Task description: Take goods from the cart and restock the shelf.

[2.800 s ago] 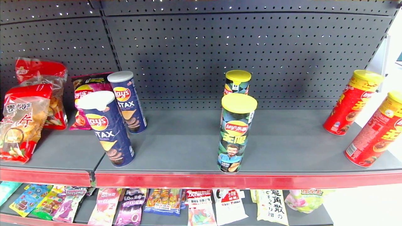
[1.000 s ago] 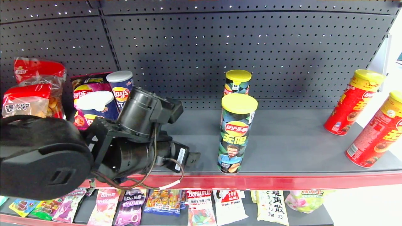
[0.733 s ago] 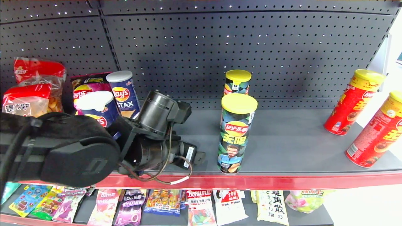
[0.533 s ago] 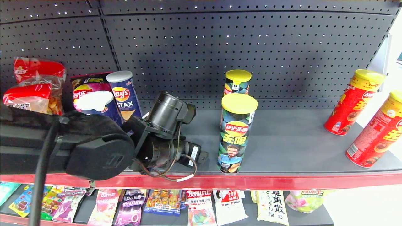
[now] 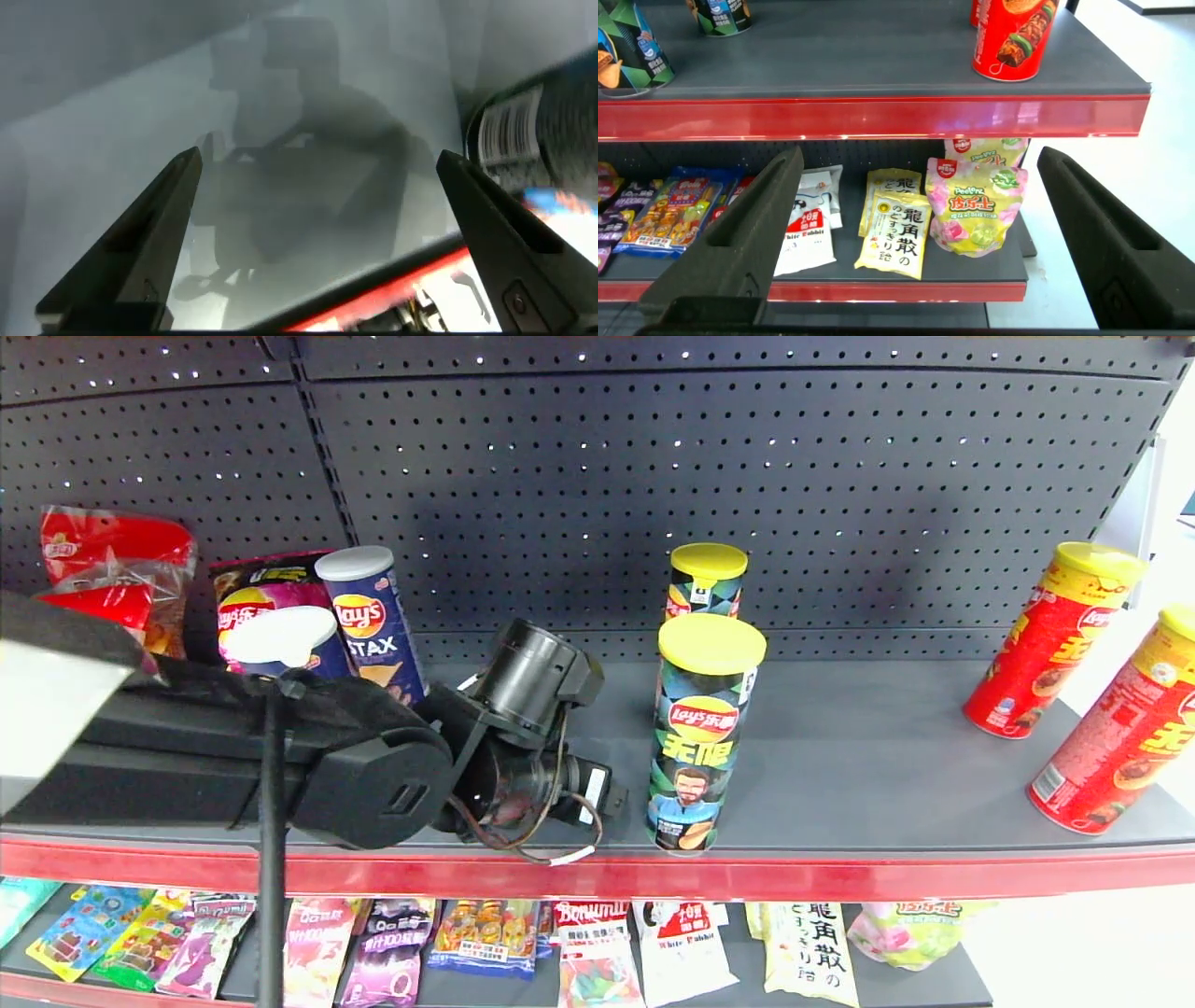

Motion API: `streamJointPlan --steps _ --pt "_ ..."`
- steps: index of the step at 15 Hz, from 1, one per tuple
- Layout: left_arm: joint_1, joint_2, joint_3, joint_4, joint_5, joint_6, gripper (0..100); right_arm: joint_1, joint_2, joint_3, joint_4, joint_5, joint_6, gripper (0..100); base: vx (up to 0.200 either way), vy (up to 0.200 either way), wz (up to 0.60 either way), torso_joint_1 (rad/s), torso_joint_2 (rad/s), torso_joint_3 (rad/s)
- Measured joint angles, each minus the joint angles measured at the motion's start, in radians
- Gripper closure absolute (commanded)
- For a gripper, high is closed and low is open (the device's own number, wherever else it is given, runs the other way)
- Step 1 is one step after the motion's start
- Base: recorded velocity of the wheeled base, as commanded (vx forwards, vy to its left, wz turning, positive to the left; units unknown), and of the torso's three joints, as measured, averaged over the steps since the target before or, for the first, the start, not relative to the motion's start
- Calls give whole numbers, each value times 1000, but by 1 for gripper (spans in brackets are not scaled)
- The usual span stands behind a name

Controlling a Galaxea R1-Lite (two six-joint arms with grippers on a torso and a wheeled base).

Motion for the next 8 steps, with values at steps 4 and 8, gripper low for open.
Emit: streamJointPlan --steps 4,8 --pt "-1 31 -39 0 -4 0 0 0 0 0 0 0 0 0 0 0 0 0 0 0" --pt "-3 40 -48 3 -10 1 0 0 0 0 0 0 0 0 0 0 0 0 0 0"
